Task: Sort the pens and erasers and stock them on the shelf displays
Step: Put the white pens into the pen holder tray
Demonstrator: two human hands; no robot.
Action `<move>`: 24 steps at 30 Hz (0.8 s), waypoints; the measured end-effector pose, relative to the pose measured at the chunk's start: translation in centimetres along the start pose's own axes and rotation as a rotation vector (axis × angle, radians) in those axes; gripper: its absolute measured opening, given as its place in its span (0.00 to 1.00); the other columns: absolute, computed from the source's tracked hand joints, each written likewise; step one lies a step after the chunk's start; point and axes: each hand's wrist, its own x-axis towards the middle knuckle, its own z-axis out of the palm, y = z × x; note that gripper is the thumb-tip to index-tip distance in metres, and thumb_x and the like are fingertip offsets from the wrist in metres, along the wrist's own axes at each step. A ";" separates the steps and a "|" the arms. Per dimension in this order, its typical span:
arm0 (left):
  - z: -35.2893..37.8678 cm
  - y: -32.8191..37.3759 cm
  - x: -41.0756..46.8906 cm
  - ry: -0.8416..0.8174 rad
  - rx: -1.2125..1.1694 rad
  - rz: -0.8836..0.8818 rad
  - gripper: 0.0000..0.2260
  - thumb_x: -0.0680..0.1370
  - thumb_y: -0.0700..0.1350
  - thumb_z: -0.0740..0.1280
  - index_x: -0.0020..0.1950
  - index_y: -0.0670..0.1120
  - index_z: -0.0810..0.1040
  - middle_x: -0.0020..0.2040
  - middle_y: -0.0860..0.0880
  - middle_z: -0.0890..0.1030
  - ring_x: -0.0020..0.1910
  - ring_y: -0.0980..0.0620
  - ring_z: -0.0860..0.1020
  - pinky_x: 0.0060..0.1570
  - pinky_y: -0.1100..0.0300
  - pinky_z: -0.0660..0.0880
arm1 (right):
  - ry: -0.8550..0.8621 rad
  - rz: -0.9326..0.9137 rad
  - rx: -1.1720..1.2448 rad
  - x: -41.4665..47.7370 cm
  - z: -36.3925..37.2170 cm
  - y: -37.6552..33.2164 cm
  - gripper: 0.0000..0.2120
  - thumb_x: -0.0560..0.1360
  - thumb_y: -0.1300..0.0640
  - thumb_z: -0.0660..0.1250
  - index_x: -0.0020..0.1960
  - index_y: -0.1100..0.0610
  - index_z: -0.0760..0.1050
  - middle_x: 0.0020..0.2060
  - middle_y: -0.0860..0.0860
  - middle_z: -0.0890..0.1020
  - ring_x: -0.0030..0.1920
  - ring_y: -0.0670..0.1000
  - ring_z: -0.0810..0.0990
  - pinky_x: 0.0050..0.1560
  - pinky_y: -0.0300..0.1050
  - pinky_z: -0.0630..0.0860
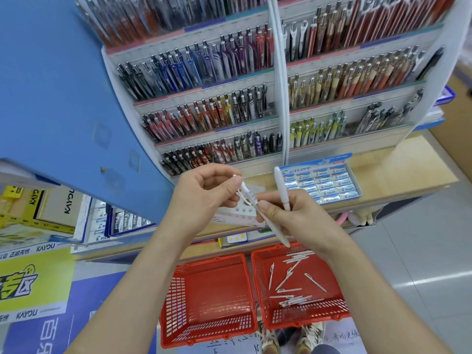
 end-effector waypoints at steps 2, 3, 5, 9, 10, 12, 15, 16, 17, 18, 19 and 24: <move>-0.1 -0.1 0.0 -0.011 0.024 0.008 0.02 0.73 0.38 0.71 0.44 0.41 0.82 0.32 0.46 0.82 0.31 0.52 0.80 0.34 0.61 0.78 | -0.008 0.015 -0.024 0.1 -0.1 0.0 0.08 0.77 0.57 0.66 0.53 0.55 0.81 0.35 0.49 0.82 0.36 0.40 0.79 0.36 0.32 0.74; -0.2 -0.1 0.0 -0.003 0.043 0.016 0.01 0.72 0.38 0.71 0.43 0.41 0.82 0.31 0.46 0.82 0.30 0.52 0.80 0.33 0.62 0.78 | 0.001 0.018 -0.016 0.1 -0.1 0.1 0.08 0.77 0.57 0.67 0.54 0.56 0.81 0.36 0.51 0.82 0.37 0.42 0.80 0.37 0.32 0.75; -0.5 0.0 0.5 0.069 0.074 0.040 0.02 0.72 0.37 0.72 0.41 0.43 0.82 0.30 0.47 0.82 0.29 0.52 0.80 0.33 0.61 0.78 | 0.081 0.019 0.016 0.4 -0.2 0.7 0.07 0.76 0.58 0.68 0.53 0.56 0.80 0.36 0.53 0.78 0.35 0.47 0.77 0.35 0.36 0.73; -1.8 -0.3 2.3 0.319 0.144 0.103 0.06 0.73 0.37 0.72 0.38 0.48 0.82 0.29 0.48 0.81 0.29 0.51 0.80 0.36 0.56 0.80 | 0.318 0.168 0.108 1.3 -1.4 3.1 0.06 0.76 0.62 0.64 0.48 0.53 0.77 0.35 0.53 0.74 0.33 0.48 0.71 0.34 0.44 0.67; -1.9 -0.6 2.8 0.357 0.187 0.116 0.07 0.73 0.39 0.72 0.38 0.49 0.82 0.29 0.49 0.81 0.29 0.51 0.80 0.36 0.56 0.80 | 0.354 0.199 0.144 1.4 -1.7 3.5 0.07 0.76 0.64 0.62 0.48 0.54 0.77 0.35 0.54 0.74 0.33 0.49 0.71 0.34 0.45 0.67; -1.7 -1.5 3.6 0.391 0.283 0.144 0.08 0.72 0.41 0.73 0.36 0.54 0.81 0.29 0.53 0.81 0.30 0.53 0.80 0.38 0.54 0.81 | 0.399 0.232 0.233 1.4 -1.8 4.1 0.10 0.77 0.66 0.59 0.51 0.57 0.77 0.36 0.55 0.75 0.32 0.49 0.74 0.32 0.45 0.67; -0.7 -2.9 4.3 0.395 0.388 0.170 0.08 0.72 0.44 0.73 0.36 0.57 0.80 0.31 0.56 0.81 0.33 0.54 0.80 0.42 0.52 0.80 | 0.351 0.245 0.276 1.1 -1.5 4.7 0.09 0.81 0.59 0.56 0.56 0.52 0.74 0.35 0.53 0.75 0.26 0.51 0.74 0.26 0.41 0.63; -0.3 -3.2 4.4 0.391 0.412 0.183 0.08 0.72 0.44 0.73 0.36 0.56 0.80 0.31 0.57 0.80 0.33 0.55 0.79 0.42 0.54 0.80 | 0.331 0.247 0.256 1.1 -1.4 4.9 0.09 0.82 0.56 0.56 0.56 0.51 0.74 0.34 0.53 0.75 0.24 0.51 0.71 0.26 0.41 0.61; 0.0 -3.5 4.5 0.384 0.435 0.199 0.07 0.73 0.44 0.73 0.37 0.54 0.80 0.32 0.58 0.80 0.33 0.57 0.79 0.42 0.55 0.79 | 0.323 0.252 0.244 1.1 -1.4 5.1 0.08 0.81 0.53 0.57 0.56 0.50 0.74 0.33 0.53 0.74 0.24 0.50 0.69 0.27 0.41 0.59; 0.3 -3.8 4.6 0.379 0.454 0.216 0.05 0.73 0.44 0.72 0.38 0.52 0.81 0.32 0.59 0.80 0.33 0.58 0.78 0.42 0.56 0.79 | 0.323 0.259 0.244 1.2 -1.3 5.2 0.09 0.81 0.52 0.58 0.56 0.51 0.74 0.32 0.52 0.74 0.24 0.49 0.67 0.27 0.40 0.58; 0.5 -4.1 4.7 0.375 0.468 0.229 0.03 0.73 0.44 0.72 0.39 0.50 0.83 0.32 0.58 0.80 0.34 0.58 0.78 0.42 0.56 0.79 | 0.325 0.268 0.254 1.3 -1.2 5.3 0.09 0.81 0.52 0.58 0.56 0.52 0.75 0.32 0.52 0.74 0.24 0.48 0.66 0.26 0.40 0.58; 1.0 -5.8 5.6 0.334 0.534 0.242 0.03 0.73 0.44 0.72 0.42 0.46 0.84 0.35 0.51 0.83 0.36 0.53 0.80 0.43 0.52 0.79 | 0.337 0.273 0.284 1.5 -1.0 5.7 0.12 0.82 0.59 0.55 0.57 0.58 0.76 0.31 0.51 0.73 0.27 0.47 0.67 0.25 0.39 0.60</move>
